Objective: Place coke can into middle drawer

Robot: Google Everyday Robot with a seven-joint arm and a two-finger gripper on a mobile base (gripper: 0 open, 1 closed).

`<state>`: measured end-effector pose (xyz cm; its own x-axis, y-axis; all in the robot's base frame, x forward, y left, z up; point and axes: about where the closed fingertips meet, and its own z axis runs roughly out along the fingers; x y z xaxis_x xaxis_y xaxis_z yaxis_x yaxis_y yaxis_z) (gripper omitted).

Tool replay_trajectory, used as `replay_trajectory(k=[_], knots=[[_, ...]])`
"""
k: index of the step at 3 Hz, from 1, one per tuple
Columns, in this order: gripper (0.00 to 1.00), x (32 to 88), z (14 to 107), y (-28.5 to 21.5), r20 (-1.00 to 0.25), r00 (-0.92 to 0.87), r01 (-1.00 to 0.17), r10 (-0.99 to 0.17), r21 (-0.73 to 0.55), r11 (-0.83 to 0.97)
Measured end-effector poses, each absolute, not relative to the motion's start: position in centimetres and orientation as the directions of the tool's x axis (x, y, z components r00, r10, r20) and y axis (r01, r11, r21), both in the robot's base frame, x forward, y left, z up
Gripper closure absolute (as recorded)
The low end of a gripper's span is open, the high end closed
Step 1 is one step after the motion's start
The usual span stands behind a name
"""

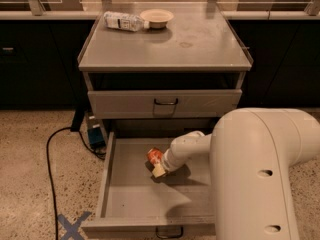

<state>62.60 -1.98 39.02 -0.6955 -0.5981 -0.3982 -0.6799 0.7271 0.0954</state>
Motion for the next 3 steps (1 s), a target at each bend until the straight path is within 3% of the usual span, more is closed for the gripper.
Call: replay_trajectory(k=[3], knots=[[1.0,62.4,33.9,-3.8,-0.291,-0.756,-0.638,-0.587,0.127,0.759]])
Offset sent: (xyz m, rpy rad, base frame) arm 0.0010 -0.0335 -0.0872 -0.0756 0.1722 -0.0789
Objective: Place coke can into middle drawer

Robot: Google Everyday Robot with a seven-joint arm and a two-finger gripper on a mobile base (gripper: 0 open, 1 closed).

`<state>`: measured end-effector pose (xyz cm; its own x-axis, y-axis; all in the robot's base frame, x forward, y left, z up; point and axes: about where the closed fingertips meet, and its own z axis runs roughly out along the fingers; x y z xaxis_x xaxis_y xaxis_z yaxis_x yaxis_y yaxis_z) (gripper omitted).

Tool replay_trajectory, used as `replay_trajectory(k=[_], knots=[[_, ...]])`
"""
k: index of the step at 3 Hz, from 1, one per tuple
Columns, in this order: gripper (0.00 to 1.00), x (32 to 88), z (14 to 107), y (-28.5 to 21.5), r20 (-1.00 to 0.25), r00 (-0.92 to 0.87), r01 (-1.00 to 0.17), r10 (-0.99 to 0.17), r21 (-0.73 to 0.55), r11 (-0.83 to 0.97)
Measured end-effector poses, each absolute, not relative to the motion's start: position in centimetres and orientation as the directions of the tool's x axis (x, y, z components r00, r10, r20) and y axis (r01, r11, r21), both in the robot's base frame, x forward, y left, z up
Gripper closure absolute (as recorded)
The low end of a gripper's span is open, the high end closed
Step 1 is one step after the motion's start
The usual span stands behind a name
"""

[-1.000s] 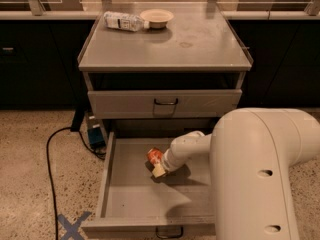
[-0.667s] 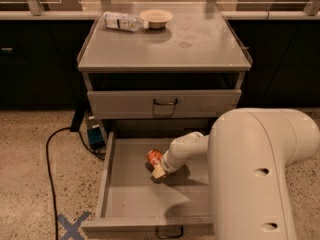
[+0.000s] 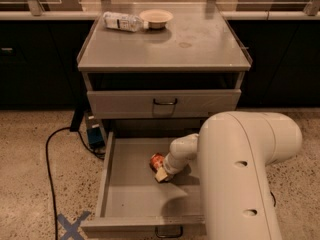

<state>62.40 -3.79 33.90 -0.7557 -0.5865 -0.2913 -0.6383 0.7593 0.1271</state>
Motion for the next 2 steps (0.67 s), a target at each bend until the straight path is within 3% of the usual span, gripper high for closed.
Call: replay_trajectory(k=[2], knots=[[0.59,62.4,33.9,-3.79,-0.291,-0.756,-0.638,-0.587,0.127,0.759]])
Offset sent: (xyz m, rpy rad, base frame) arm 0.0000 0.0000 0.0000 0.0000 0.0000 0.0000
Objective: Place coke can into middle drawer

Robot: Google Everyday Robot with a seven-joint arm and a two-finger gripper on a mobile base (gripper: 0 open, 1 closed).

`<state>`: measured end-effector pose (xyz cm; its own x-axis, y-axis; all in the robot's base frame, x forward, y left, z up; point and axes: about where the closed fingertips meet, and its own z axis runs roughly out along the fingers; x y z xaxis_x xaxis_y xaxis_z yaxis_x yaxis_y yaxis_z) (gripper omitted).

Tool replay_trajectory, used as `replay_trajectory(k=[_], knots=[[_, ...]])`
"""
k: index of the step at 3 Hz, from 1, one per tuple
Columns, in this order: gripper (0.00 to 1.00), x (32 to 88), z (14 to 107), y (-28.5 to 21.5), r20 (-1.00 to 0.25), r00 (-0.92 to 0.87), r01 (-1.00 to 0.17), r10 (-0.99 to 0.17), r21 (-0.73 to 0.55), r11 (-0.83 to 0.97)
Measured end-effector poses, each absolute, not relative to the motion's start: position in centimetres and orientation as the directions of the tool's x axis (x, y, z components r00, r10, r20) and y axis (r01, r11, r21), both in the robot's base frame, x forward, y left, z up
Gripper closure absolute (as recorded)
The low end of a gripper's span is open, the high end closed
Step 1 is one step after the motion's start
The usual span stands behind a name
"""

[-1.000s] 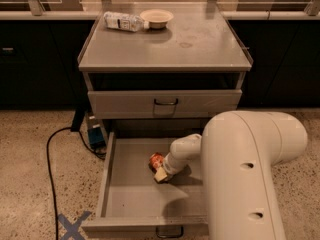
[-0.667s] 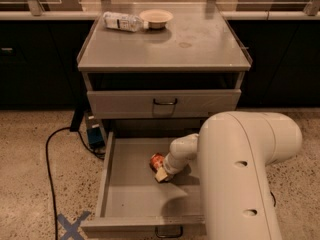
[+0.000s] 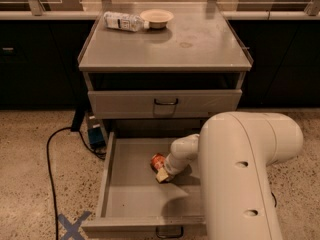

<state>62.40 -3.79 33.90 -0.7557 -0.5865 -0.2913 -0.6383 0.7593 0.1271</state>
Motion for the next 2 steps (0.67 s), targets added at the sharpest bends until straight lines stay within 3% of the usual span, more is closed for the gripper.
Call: replay_trajectory(k=[2], knots=[[0.12,62.39,33.89,-3.79,-0.291,-0.756,-0.638,-0.587,0.127,0.759]])
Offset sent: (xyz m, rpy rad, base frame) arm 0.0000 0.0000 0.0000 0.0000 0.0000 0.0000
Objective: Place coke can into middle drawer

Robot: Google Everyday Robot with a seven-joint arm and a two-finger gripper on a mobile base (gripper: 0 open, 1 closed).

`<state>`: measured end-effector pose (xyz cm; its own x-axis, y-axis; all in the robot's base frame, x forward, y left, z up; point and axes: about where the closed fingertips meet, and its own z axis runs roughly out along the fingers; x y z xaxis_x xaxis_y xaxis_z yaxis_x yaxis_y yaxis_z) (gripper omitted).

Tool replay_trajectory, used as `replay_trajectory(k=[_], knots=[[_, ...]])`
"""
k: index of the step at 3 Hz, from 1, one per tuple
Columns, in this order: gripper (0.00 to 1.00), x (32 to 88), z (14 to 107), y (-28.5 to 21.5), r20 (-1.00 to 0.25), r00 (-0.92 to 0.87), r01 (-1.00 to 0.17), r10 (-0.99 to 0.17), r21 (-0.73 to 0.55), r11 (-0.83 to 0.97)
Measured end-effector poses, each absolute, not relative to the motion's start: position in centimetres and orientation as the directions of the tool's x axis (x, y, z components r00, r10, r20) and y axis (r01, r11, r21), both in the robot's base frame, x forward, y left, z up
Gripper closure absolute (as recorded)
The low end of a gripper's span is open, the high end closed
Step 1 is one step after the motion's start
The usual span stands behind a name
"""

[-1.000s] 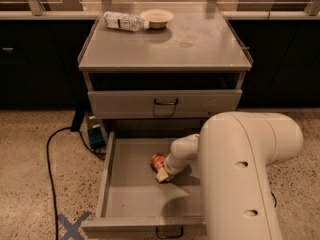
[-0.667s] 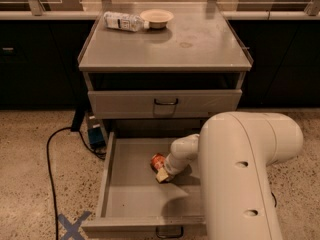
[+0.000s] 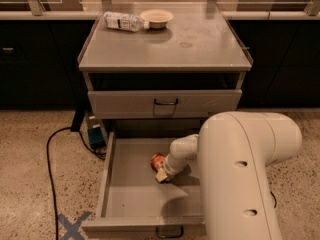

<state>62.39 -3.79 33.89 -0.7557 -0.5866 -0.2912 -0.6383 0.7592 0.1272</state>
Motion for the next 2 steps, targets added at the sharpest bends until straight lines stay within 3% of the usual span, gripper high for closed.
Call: replay_trajectory(k=[1,2], knots=[[0.0,62.39,33.89,-3.79,-0.291,-0.756,-0.638,-0.587,0.127,0.759],[0.0,62.39,33.89,-3.79,-0.291,-0.756,-0.638,-0.587,0.127,0.759]])
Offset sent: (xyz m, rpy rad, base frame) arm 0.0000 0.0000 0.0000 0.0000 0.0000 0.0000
